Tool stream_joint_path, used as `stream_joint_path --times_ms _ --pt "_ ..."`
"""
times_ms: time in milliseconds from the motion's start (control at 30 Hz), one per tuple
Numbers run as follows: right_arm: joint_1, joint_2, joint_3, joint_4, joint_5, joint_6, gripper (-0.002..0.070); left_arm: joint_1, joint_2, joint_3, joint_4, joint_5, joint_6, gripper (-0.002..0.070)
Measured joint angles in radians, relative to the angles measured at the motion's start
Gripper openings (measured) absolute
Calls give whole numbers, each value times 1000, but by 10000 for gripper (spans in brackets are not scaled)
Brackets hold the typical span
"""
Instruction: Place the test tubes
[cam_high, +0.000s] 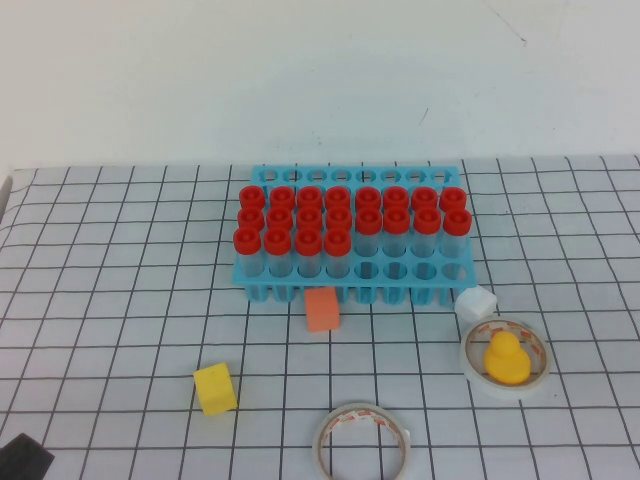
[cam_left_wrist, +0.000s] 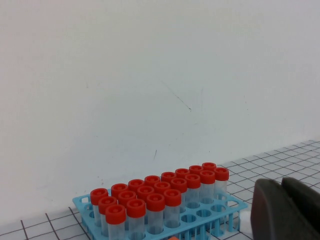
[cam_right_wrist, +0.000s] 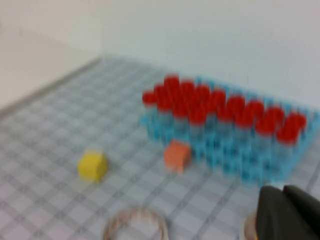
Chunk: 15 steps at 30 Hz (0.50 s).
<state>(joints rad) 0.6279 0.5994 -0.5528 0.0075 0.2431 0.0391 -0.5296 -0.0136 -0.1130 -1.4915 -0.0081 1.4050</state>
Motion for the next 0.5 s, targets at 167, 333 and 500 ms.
stream_joint_path --times_ms 167,333,500 --pt "0 -128 1 0 271 0 -1 0 0 0 0 0 0 -1" --pt "0 -195 46 -8 285 -46 -1 0 0 0 0 0 0 -1" --pt "0 -222 159 -35 101 -75 -1 0 0 0 0 0 0 -1"
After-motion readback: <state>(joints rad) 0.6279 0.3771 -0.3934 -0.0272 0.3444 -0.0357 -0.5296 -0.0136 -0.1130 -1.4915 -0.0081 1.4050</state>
